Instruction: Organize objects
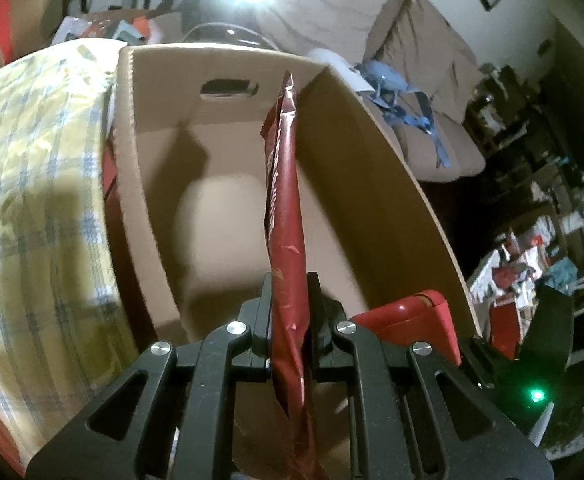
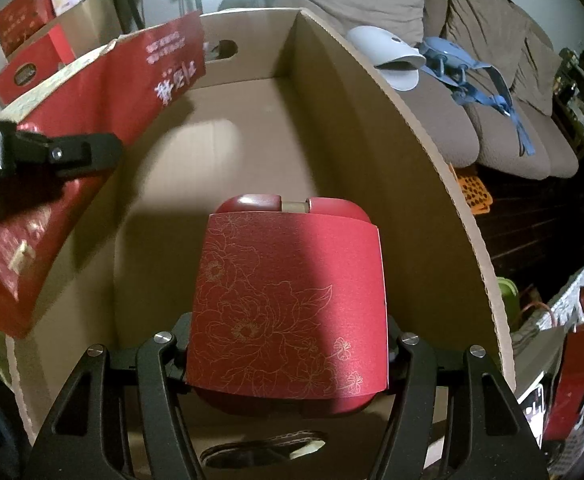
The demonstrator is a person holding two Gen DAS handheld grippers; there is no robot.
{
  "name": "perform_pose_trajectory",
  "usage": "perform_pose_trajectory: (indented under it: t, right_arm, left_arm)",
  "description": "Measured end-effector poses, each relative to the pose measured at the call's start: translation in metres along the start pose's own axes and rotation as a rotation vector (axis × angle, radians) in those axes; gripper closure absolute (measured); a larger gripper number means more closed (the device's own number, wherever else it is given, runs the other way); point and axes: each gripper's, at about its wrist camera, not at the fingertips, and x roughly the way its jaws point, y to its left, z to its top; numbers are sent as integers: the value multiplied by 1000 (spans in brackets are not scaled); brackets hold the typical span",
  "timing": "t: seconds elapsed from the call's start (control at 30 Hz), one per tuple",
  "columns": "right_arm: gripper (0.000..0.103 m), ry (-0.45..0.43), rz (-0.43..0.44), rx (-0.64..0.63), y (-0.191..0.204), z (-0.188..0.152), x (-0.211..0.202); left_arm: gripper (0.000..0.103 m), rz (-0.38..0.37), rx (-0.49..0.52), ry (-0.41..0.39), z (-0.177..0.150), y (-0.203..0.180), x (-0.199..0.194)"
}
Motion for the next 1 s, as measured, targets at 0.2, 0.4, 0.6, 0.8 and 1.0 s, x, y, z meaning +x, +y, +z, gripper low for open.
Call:
perform_pose_trajectory:
  t: [0.2, 0.4, 0.6, 0.8, 1.0]
  right_arm:
    - [38, -11, 17, 5, -1, 1, -2]
    - [38, -9, 21, 21, -3, 2, -2]
    - [38, -4, 32, 24, -4, 2, -1]
    - [38, 0, 33, 17, -3, 1, 1]
    - [38, -6, 25, 13, -4, 0, 1]
  left_arm:
    - [91, -4, -49, -47, -6, 0, -6]
    - [91, -40, -122, -43, -8, 7, -1]
    - [91, -35, -136, -37, -8, 6, 3]
    - [91, -6, -101, -42, -14, -4, 2]
    - [91, -5, -91, -40, -17, -14, 4]
